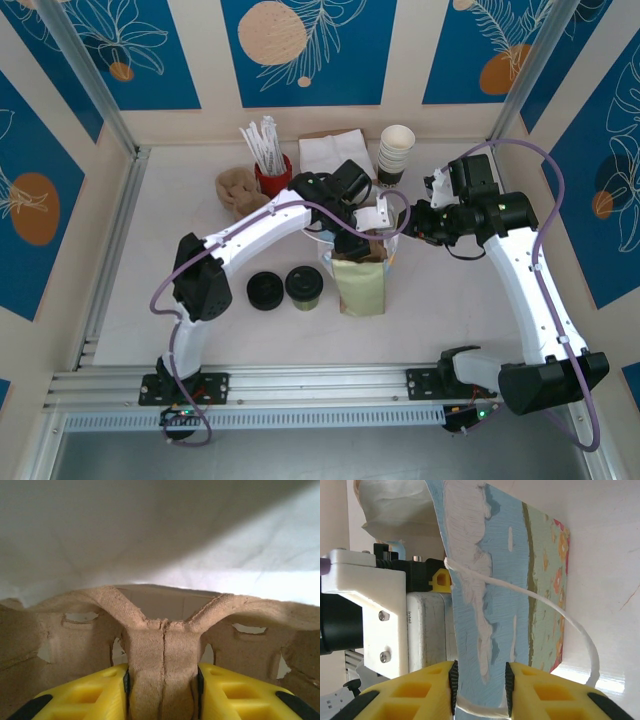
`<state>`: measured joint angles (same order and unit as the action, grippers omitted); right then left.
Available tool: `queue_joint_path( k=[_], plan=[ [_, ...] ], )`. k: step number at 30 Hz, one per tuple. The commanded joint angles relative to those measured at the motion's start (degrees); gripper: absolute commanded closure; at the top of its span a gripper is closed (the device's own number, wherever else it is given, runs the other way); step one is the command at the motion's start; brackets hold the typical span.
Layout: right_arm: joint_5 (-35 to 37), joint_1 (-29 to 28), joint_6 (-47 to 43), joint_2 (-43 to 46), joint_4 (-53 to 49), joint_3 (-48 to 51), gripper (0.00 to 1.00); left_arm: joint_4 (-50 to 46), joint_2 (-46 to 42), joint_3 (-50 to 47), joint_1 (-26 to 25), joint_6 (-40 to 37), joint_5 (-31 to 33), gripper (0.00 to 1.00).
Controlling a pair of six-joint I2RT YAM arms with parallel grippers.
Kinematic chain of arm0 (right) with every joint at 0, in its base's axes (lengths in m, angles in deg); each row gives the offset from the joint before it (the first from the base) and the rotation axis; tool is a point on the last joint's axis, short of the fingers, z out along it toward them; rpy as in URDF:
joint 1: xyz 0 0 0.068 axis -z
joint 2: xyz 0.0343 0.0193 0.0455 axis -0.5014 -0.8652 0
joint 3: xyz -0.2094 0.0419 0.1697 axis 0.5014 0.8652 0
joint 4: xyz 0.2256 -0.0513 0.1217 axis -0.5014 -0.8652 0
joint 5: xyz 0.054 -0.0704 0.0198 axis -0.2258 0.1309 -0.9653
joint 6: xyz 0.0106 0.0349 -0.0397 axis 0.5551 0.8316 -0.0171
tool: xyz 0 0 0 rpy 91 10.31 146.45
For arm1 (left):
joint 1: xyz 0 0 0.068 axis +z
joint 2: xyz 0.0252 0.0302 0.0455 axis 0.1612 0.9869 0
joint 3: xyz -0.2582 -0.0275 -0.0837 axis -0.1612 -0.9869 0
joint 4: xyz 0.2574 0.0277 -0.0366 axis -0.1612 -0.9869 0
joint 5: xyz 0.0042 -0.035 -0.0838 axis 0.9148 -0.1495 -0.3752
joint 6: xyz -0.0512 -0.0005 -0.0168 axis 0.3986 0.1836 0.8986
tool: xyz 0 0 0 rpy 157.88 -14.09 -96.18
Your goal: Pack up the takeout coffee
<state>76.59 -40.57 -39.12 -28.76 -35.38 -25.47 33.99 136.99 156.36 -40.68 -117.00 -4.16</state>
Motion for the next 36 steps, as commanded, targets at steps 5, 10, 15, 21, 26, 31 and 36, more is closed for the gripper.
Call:
queue_joint_path(
  k=[5, 10, 15, 21, 26, 31, 36],
  plan=[
    [-1.7, 0.1, -0.1, 0.9, -0.5, 0.9, 0.66, 0.8, 0.5, -0.8, -0.5, 0.3, -0.7, 0.53],
    [-2.4, 0.0, 0.2, 0.8, 0.0, 1.3, 0.66, 1.8, -1.0, -1.9, -0.5, 0.1, 0.3, 0.37],
    [-2.6, 0.0, 0.4, 0.7, 0.4, 1.6, 0.65, 2.2, -2.1, -1.7, -0.5, 0.2, 0.1, 0.27],
    [-2.6, -0.1, 0.6, 0.7, 0.5, 1.5, 0.66, 3.3, -3.5, -1.6, -0.5, 0.7, -0.3, 0.22],
    [-2.0, 0.0, 1.0, 0.8, 0.2, 1.0, 0.65, 3.3, -4.2, -0.5, -0.6, 1.5, 0.0, 0.19],
    [-1.6, 0.0, 1.9, 1.8, 0.1, 0.5, 0.65, 2.5, -4.7, 2.0, -0.5, 3.2, -0.1, 0.18],
    [-1.1, 0.1, 1.9, 2.0, -0.5, -0.3, 0.65, 3.5, -6.1, 3.0, -0.5, 4.1, -1.0, 0.17]
  ],
)
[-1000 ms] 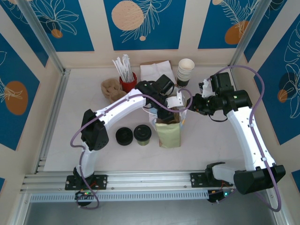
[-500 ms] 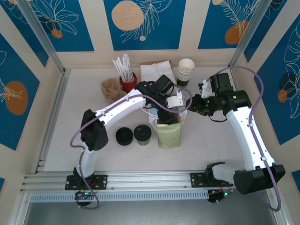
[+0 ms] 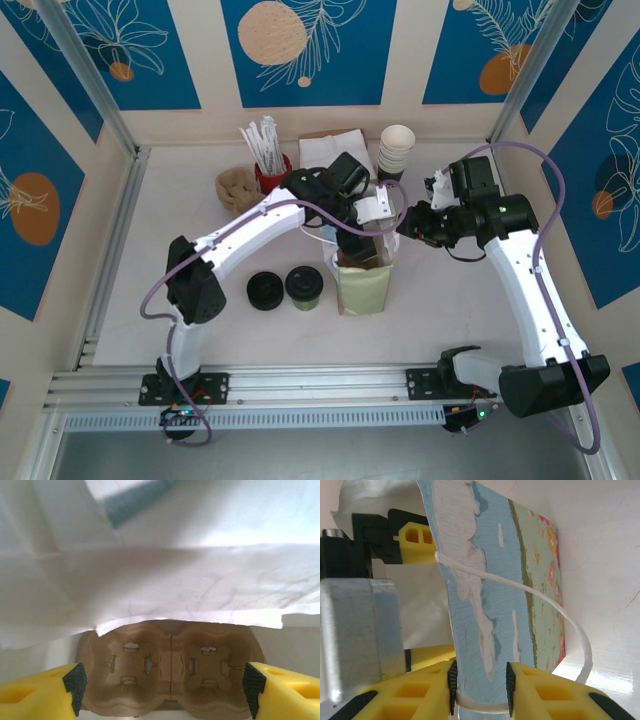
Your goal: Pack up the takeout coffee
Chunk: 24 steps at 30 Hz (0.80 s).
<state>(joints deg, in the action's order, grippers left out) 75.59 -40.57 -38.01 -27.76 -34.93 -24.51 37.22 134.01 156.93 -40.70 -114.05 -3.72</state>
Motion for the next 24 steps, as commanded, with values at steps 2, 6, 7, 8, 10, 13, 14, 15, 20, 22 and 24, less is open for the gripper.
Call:
queue_joint_path(
  k=[2, 6, 7, 8, 10, 13, 14, 15, 20, 22, 24],
  plan=[
    [-0.1, 0.2, 0.9, 1.1, -1.1, -1.4, 0.65, 0.0, -3.3, 3.3, -0.5, 1.4, -1.2, 0.17],
    [-0.4, 0.2, 1.4, 1.7, -0.9, -1.9, 0.65, -0.6, -3.5, 4.9, -0.5, 1.8, -0.6, 0.17],
    [-0.4, 0.2, 1.5, 1.9, -0.9, -2.1, 0.65, -0.6, -3.6, 5.5, -0.5, 2.1, -0.4, 0.16],
    [-0.4, 0.3, 1.5, 2.0, -0.9, -2.2, 0.65, -0.7, -3.6, 5.9, -0.5, 2.5, -0.4, 0.16],
    [-0.2, 0.3, 1.3, 2.2, -1.1, -2.6, 0.65, -0.8, -3.8, 7.0, -0.5, 3.2, -0.4, 0.16],
    [0.0, 0.4, 0.6, 2.3, -1.6, -3.4, 0.65, -0.4, -4.4, 8.3, -0.5, 4.0, 0.0, 0.16],
    [0.2, 0.4, 0.7, 2.3, -1.7, -3.6, 0.65, -0.1, -4.6, 8.6, -0.5, 4.5, 0.5, 0.15],
    [0.3, 0.5, 0.6, 2.3, -1.7, -3.9, 0.65, 0.1, -4.7, 9.3, -0.5, 5.1, 1.2, 0.15],
    [-0.7, 0.9, -0.9, 2.0, -2.2, -5.6, 0.62, -0.2, -5.1, 13.6, -0.4, 8.2, 1.8, 0.14],
    [-0.6, 1.1, -1.4, 1.7, -2.4, -6.5, 0.6, -0.3, -5.8, 14.8, -0.4, 9.0, 1.2, 0.13],
    [-0.2, 1.4, -1.9, 1.6, -2.6, -7.4, 0.59, -0.3, -6.7, 15.5, -0.3, 9.9, 1.9, 0.12]
  ],
)
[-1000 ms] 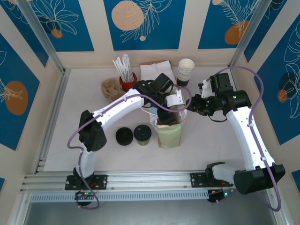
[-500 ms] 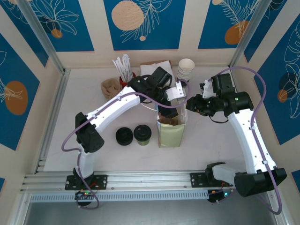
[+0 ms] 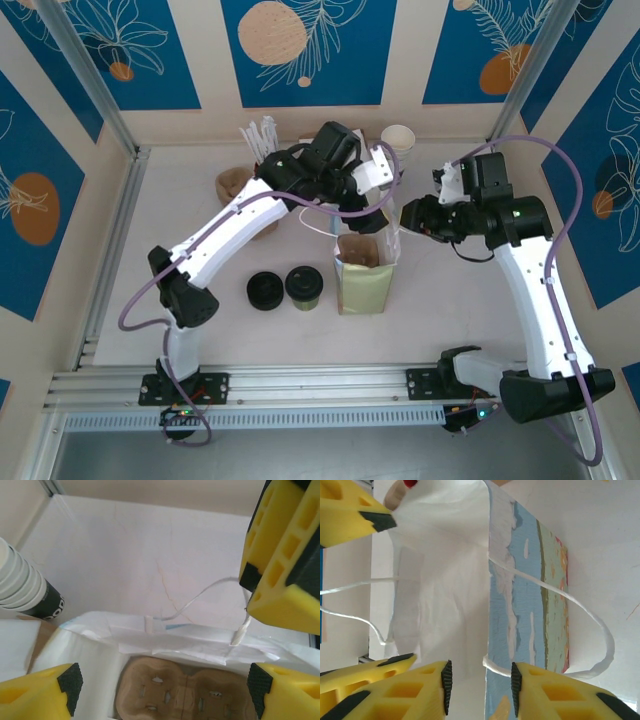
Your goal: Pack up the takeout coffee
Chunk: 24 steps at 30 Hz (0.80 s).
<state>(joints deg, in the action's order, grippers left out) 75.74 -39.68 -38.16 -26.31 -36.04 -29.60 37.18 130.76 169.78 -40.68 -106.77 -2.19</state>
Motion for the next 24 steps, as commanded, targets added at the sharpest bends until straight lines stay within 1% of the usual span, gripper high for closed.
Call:
queue_joint_path(
  k=[1, 5, 9, 15, 19, 21, 24],
  plan=[
    [0.1, 0.6, -1.9, 0.0, -1.5, -2.6, 0.58, -0.1, -4.1, 2.7, -0.2, 3.3, 0.9, 0.12],
    [1.2, 1.1, -2.8, -1.2, -1.0, -3.8, 0.53, 0.2, -6.9, 1.9, 0.1, 5.4, 2.5, 0.1],
    [1.9, 1.3, -3.4, -4.5, 0.4, -5.2, 0.5, 1.4, -11.4, -2.1, 0.3, 7.4, 5.2, 0.09],
    [0.9, 0.9, -4.0, -10.4, 2.0, -7.0, 0.48, 5.9, -20.9, -13.8, 1.6, 11.6, 8.7, 0.08],
    [0.0, 0.4, -3.7, -13.1, 4.0, -5.9, 0.46, 10.4, -27.7, -23.4, 3.5, 13.5, 9.2, 0.04],
    [-1.5, 0.1, -3.5, -14.5, 4.5, -5.5, 0.46, 11.0, -29.7, -26.3, 4.5, 14.3, 9.1, 0.03],
    [-1.7, -1.1, -3.3, -15.8, 5.7, -4.8, 0.46, 11.1, -31.9, -29.3, 5.7, 15.7, 9.3, 0.03]
  ],
)
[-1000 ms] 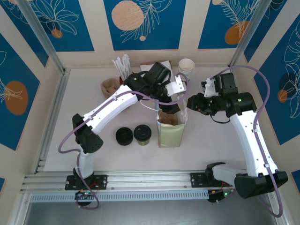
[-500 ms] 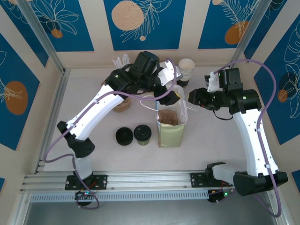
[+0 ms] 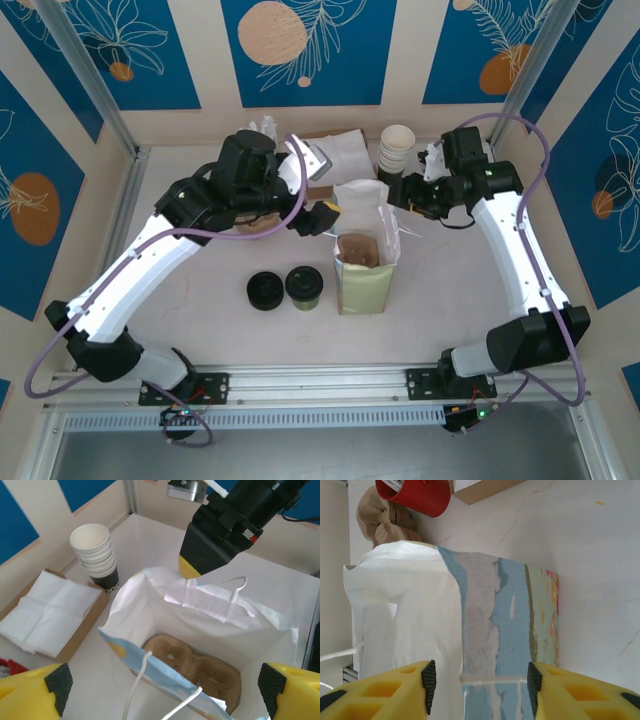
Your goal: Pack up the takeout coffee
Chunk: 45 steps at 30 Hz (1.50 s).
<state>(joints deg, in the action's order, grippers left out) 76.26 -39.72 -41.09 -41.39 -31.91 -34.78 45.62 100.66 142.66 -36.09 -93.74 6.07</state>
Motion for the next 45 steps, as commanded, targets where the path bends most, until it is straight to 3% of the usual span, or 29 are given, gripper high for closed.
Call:
queue_joint_path(
  k=[1, 7, 12, 18, 23, 32, 39, 45],
  plan=[
    [-2.1, -1.3, -0.3, -1.1, 2.0, 0.6, 0.46, 2.9, -2.4, -3.0, 1.3, 3.1, 1.1, 0.03],
    [-0.5, -2.2, -1.1, -3.7, 2.3, 0.8, 0.47, 3.4, -4.4, -5.4, 2.3, 3.7, 1.1, 0.03],
    [0.3, -2.3, -1.6, -5.4, 2.8, 1.0, 0.54, 3.4, -4.9, -5.6, 2.7, 3.9, 1.0, 0.03],
    [0.5, -2.7, -3.1, -6.5, 2.7, -0.6, 0.85, 3.4, -5.1, -5.7, 3.0, 3.9, 0.6, 0.02],
    [1.9, -3.2, -3.9, -3.6, 4.1, -1.0, 1.0, 3.3, -5.4, -5.7, 3.2, 4.1, 0.6, 0.02],
    [4.9, -3.8, -5.5, 9.1, 15.5, 7.5, 1.0, 3.6, -6.0, -6.2, 3.4, 4.1, 0.9, 0.02],
    [1.7, -4.0, -11.0, 19.1, 30.5, 20.9, 1.0, 4.2, -6.1, -7.3, 3.4, 4.3, 0.6, 0.02],
    [0.1, -3.9, -13.4, 22.0, 33.3, 24.6, 1.0, 5.0, -7.0, -8.7, 3.6, 4.8, 0.3, 0.01]
  ],
)
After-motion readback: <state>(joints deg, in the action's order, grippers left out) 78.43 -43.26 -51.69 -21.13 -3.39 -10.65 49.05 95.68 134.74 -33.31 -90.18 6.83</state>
